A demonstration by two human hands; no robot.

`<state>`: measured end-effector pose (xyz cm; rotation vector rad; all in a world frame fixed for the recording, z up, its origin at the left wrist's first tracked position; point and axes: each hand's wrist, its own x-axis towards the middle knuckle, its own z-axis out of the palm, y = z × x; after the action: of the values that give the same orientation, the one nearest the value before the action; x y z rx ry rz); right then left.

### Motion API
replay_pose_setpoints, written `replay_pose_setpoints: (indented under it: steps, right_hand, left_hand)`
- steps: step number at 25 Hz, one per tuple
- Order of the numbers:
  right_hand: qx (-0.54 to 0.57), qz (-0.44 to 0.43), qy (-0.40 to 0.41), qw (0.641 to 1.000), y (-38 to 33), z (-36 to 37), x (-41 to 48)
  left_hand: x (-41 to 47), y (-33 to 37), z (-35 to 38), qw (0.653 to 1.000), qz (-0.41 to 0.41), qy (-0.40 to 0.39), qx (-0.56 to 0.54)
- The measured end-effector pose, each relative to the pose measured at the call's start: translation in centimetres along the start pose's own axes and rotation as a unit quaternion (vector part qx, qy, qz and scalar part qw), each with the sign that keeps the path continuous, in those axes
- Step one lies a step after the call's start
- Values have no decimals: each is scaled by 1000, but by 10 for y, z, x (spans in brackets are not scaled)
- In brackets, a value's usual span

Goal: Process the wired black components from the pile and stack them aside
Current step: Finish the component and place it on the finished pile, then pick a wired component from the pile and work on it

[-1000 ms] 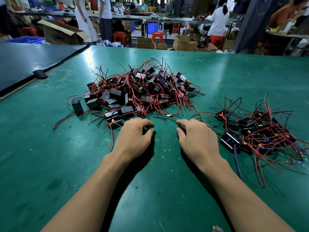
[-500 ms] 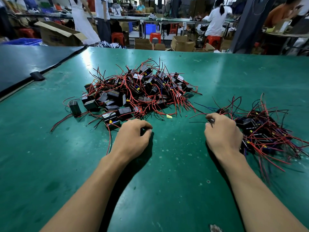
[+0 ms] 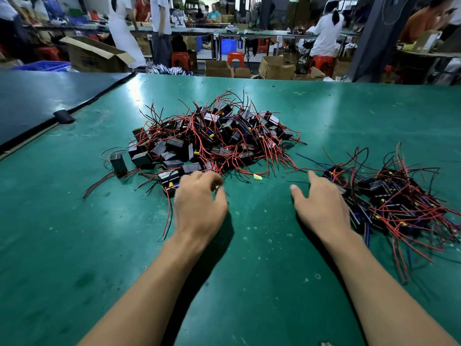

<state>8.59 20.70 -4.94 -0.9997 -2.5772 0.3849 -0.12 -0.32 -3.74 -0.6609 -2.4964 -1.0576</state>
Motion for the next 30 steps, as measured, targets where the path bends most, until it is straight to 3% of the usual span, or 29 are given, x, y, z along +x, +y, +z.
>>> replay_pose_setpoints:
  steps: [2,6,10,13,19,23,27,30]
  right_hand:
    - [-20,23,11,999,4,-1,1]
    - [25,-37,13,999,-10,1,-13]
    - [87,-135,-25,987,-32,7,-31]
    - [107,-159,-35,981,-34,9,-34]
    - [137,-149,-32,979,-28,9,-29]
    - [152,-150,-30,977,-28,11,-29]
    - [157,-155,-26,975,-27,12,-28]
    - [195,-165,-22,967,-29,12,-29]
  left_hand:
    - [4,-5,-6,995,-60,50,56]
    - [13,-17,-19,969,-166,-5,183]
    - [14,-22,-21,967,-146,-31,205]
    - [16,-26,-22,974,-142,-12,175]
    - [20,-30,-25,996,-79,-23,-40]
    - [15,-31,-21,995,-96,-7,16]
    - [16,-32,-22,986,-142,-84,25]
    - [16,-22,-24,985,-103,-135,-32]
